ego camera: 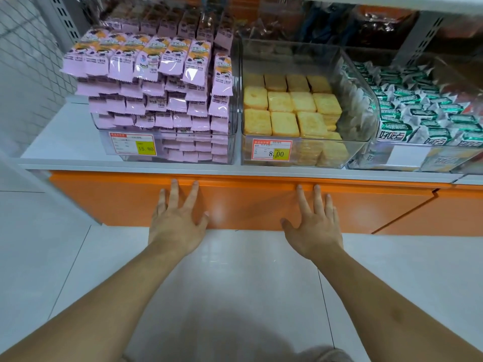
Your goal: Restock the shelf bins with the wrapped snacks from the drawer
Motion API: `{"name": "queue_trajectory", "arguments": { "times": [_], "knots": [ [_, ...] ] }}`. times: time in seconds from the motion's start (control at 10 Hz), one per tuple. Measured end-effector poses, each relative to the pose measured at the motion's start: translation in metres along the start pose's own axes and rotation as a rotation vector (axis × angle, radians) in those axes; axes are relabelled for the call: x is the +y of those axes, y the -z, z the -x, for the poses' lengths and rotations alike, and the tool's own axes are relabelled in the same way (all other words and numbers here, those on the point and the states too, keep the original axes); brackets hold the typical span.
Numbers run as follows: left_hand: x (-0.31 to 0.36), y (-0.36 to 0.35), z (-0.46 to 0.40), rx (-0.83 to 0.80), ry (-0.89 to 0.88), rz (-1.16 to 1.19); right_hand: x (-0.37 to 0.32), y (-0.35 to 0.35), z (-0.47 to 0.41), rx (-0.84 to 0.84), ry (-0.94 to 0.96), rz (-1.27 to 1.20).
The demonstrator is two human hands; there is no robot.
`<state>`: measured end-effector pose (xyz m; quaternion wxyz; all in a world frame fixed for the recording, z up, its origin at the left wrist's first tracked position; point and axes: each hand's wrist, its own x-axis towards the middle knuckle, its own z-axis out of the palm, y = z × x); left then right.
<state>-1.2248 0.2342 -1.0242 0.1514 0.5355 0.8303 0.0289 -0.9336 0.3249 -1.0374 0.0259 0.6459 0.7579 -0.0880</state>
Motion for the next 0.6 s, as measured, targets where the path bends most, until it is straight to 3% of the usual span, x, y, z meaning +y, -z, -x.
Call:
{"name": "queue_trajectory", "arguments": {
  "times": [0.4,0.6],
  "knots": [
    [-0.021,0.017,0.016,-0.006,-0.073,0.257,0.002,0.032,0.006,-0.115,0.014,-0.131],
    [0.005,0.063,0.062,-0.005,-0.222,0.297,-0.011,0.078,0.032,-0.077,0.103,-0.247]
  ]
}}
